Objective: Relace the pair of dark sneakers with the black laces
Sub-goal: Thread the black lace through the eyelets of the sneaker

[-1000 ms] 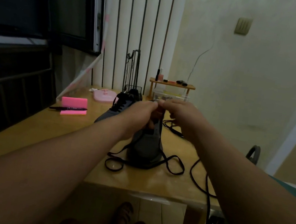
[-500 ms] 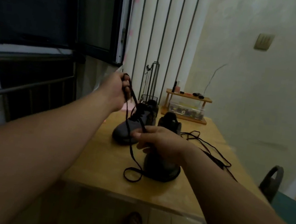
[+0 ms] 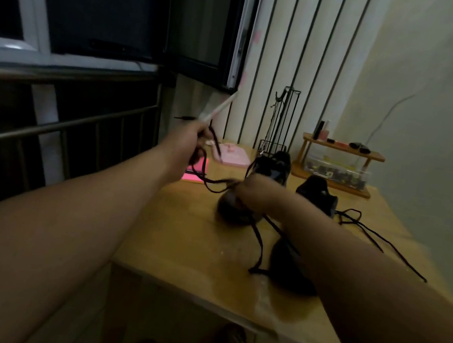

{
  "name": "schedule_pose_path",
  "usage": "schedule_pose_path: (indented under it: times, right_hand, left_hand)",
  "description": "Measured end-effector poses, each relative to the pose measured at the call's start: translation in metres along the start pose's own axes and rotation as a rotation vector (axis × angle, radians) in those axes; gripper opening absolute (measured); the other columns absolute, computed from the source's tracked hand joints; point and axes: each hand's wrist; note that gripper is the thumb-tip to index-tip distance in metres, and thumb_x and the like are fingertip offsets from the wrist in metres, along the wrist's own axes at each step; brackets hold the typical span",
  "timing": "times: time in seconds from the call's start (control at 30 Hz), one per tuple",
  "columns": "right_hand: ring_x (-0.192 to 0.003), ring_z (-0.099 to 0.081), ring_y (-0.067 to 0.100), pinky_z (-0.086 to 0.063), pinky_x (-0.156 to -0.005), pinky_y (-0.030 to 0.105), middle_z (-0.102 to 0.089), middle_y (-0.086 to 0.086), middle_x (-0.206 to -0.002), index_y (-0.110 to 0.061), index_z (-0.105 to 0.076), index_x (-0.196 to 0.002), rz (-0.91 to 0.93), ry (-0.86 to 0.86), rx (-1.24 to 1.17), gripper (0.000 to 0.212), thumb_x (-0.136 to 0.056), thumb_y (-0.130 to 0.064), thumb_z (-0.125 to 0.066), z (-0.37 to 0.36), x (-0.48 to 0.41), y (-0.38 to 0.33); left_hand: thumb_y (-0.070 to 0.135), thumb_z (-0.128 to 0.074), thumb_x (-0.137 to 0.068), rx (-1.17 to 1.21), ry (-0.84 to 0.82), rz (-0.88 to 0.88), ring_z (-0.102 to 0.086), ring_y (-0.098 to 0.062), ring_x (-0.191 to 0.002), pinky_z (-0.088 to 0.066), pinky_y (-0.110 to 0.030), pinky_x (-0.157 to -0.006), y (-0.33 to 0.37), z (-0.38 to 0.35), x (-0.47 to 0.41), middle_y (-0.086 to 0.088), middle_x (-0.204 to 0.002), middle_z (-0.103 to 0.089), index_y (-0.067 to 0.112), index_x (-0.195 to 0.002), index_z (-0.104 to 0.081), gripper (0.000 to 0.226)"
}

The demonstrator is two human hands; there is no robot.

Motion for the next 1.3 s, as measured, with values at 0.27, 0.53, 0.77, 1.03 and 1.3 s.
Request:
schedule_pose_path:
  times: [0.27, 0.53, 0.77, 1.03, 1.3]
  right_hand:
    - [-0.068, -0.059, 0.016, -0.057, -0.067, 0.03, -0.064, 0.009, -0.083, -0.008, -0.068, -0.112, -0.158, 0.116, -0.932, 0.016, -0.105, -0.016, -0.056, 0.033, -0.024, -0.044]
    - [-0.115, -0.063, 0.018, -0.055, -0.094, 0.036, -0.062, 0.002, -0.131, -0.023, -0.057, -0.133, 0.013, 0.02, -0.419, 0.047, -0.091, -0.029, -0.077, 0.006, -0.004, 0.009]
    - [-0.15, -0.028, 0.021, -0.019, -0.126, 0.051, -0.041, -0.005, -0.152, -0.035, -0.039, -0.153, 0.048, 0.308, 0.47, 0.062, -0.098, -0.06, -0.053, -0.035, 0.076, 0.089]
    - [-0.137, -0.043, 0.022, -0.028, -0.122, 0.056, -0.053, -0.002, -0.136, -0.026, -0.055, -0.138, 0.053, 0.398, 0.411, 0.04, -0.101, -0.041, -0.055, -0.025, 0.032, 0.119]
    - [-0.129, -0.049, 0.026, -0.033, -0.115, 0.049, -0.057, 0.004, -0.127, -0.02, -0.059, -0.126, -0.01, 0.404, 0.473, 0.027, -0.102, -0.03, -0.052, 0.009, -0.018, 0.156]
  left_hand:
    - [0.051, -0.052, -0.104, -0.124, -0.479, 0.092, -0.061, -0.007, -0.088, -0.045, -0.034, -0.086, -0.042, -0.014, 0.045, 0.02, -0.09, -0.073, 0.027, -0.129, -0.069, 0.038]
    - [0.035, -0.046, -0.107, -1.074, -0.245, 0.076, -0.058, -0.026, -0.09, -0.047, -0.036, -0.079, -0.06, 0.011, 0.016, -0.013, -0.11, -0.067, 0.011, -0.111, -0.068, 0.033]
    - [0.035, -0.061, -0.091, -1.677, -0.102, -0.366, -0.038, -0.036, -0.137, -0.034, -0.05, -0.111, -0.055, -0.036, 0.02, -0.015, -0.15, -0.04, 0.012, -0.141, -0.051, 0.056]
    - [0.085, -0.068, -0.06, -1.392, -0.31, -0.01, -0.057, -0.036, -0.119, -0.052, -0.05, -0.096, -0.097, -0.088, -0.007, -0.012, -0.139, -0.052, 0.034, -0.158, -0.015, 0.123]
    - [0.075, -0.072, -0.075, -1.478, -0.279, -0.023, -0.052, -0.04, -0.127, -0.043, -0.052, -0.105, -0.09, -0.113, 0.035, -0.017, -0.145, -0.044, 0.032, -0.164, 0.004, 0.125]
Point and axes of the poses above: each hand's wrist, its own x-axis away from the middle knuckle, its own z-axis out of the back of the hand, y = z × x
